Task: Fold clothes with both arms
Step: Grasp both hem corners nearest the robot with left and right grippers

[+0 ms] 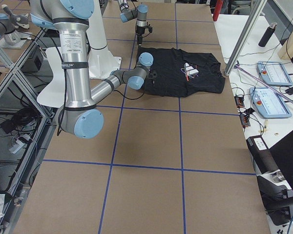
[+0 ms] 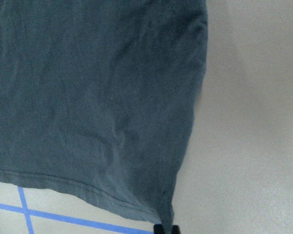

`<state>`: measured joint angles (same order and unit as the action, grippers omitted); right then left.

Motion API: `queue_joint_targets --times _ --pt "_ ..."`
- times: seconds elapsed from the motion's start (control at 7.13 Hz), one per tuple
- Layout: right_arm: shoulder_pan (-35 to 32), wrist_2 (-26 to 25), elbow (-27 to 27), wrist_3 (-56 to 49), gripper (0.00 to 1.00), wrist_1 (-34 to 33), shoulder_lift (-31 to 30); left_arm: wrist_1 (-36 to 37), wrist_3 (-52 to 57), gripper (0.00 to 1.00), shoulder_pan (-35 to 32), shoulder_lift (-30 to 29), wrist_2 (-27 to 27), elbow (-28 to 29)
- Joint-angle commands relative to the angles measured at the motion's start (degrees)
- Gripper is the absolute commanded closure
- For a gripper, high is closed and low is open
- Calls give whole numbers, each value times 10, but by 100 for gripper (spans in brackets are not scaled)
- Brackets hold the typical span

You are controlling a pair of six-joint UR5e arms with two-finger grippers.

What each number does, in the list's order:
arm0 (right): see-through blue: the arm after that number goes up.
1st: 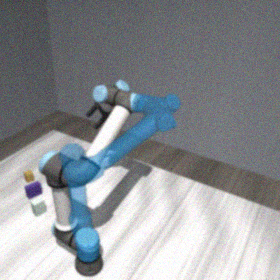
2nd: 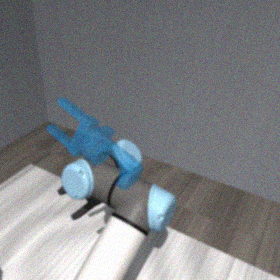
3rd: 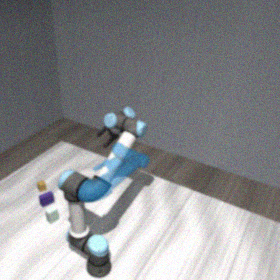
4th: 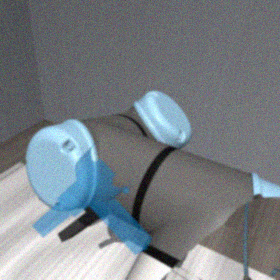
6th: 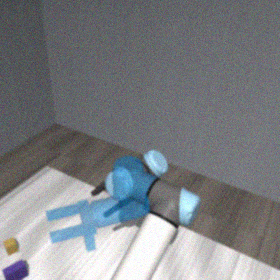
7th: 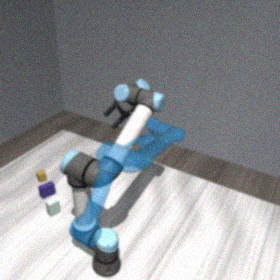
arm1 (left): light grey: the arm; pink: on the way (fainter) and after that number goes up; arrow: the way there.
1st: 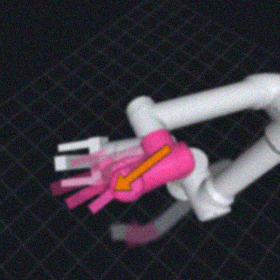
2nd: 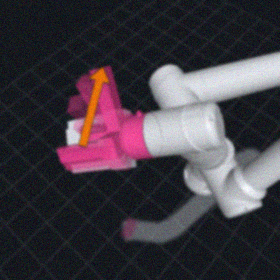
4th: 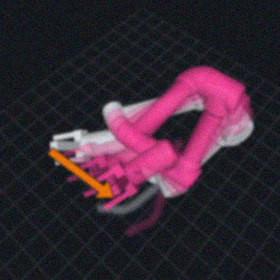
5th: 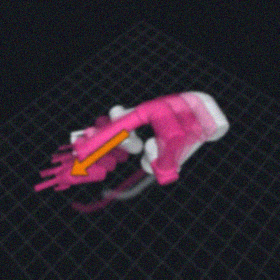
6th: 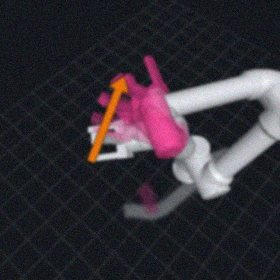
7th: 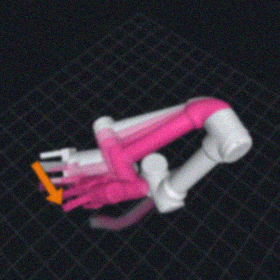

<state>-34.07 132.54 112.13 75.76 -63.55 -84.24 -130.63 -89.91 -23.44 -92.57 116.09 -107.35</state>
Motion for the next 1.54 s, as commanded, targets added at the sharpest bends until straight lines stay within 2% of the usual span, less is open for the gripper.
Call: queue_joint_targets --times 0.0,0.14,0.28,0.56,0.7,0.84,1.12,1.26,1.4 --pt "-1 3 0 0 100 0 0 0 0 1 4 -3 -2 6" --pt "-3 3 2 -1 100 0 -1 0 0 7 5 -7 -2 9" --pt "-4 3 2 -1 100 0 -1 0 0 29 5 -12 -2 13" --pt "-7 6 2 -2 100 0 -3 0 0 41 5 -16 -2 26" --pt "-16 21 1 -2 100 0 -3 0 0 52 5 -20 -1 28" --pt "-21 28 2 -2 100 -1 -3 0 0 71 5 -21 0 25" --pt "-23 29 2 -2 100 -1 -3 13 0 93 4 -20 1 14" --pt "-23 29 2 -2 100 -1 -4 16 0 100 3 -20 1 7" --pt "-22 29 1 -2 100 -1 -4 20 0 100 2 -19 1 1"
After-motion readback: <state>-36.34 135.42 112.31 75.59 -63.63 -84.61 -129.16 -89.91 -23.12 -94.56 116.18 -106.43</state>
